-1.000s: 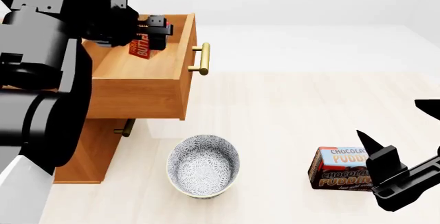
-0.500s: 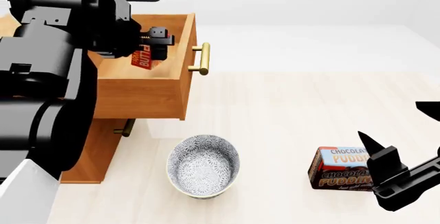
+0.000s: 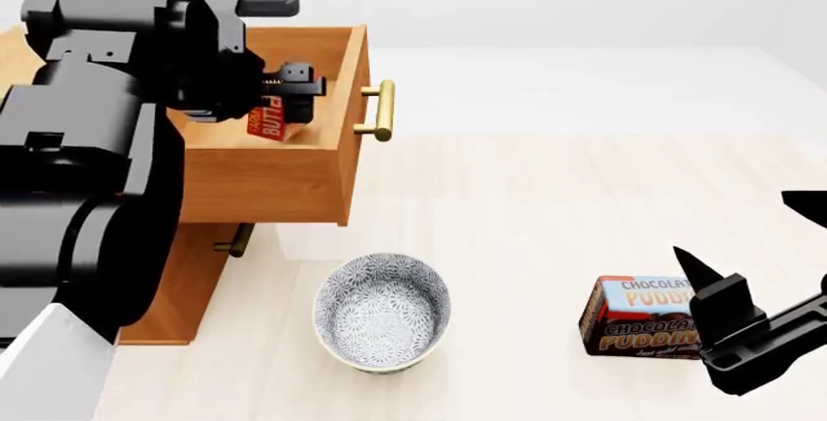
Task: Put the butter at the back in the top drawer of the cabinet and close it.
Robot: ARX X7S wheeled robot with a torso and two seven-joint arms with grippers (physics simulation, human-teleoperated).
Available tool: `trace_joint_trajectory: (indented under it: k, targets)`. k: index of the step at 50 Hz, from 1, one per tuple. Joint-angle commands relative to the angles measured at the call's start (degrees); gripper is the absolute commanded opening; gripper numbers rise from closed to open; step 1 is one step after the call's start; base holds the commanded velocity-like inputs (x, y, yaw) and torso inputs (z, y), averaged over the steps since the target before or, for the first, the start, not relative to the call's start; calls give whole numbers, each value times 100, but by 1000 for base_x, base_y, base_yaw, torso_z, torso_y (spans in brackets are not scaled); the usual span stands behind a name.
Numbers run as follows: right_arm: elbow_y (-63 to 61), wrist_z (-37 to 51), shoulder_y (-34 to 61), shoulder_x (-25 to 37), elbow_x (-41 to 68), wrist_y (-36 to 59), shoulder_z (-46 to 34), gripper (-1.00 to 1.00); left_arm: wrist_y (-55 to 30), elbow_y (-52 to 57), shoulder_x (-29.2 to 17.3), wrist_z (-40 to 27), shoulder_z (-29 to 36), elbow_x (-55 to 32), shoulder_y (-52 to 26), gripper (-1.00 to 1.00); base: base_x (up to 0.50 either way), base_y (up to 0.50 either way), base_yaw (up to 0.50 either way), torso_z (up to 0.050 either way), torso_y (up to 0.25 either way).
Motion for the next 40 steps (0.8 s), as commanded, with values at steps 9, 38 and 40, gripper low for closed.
trace_joint_trajectory:
  k: [9, 38, 40]
  targets:
    - [-3, 32, -67, -22, 27, 17, 80, 100, 75, 1, -20, -2, -117, -45, -142, 100, 0, 0, 0, 0, 1]
    - [-29, 308, 14, -132, 380, 123, 260, 100, 2, 2, -79, 463, -312, -142, -947, 100, 0, 0, 0, 0, 0]
    - [-40, 315, -7, -147, 373, 109, 257, 100, -43, 2, -62, 628, -365, -154, -1038, 100, 0, 0, 0, 0, 0]
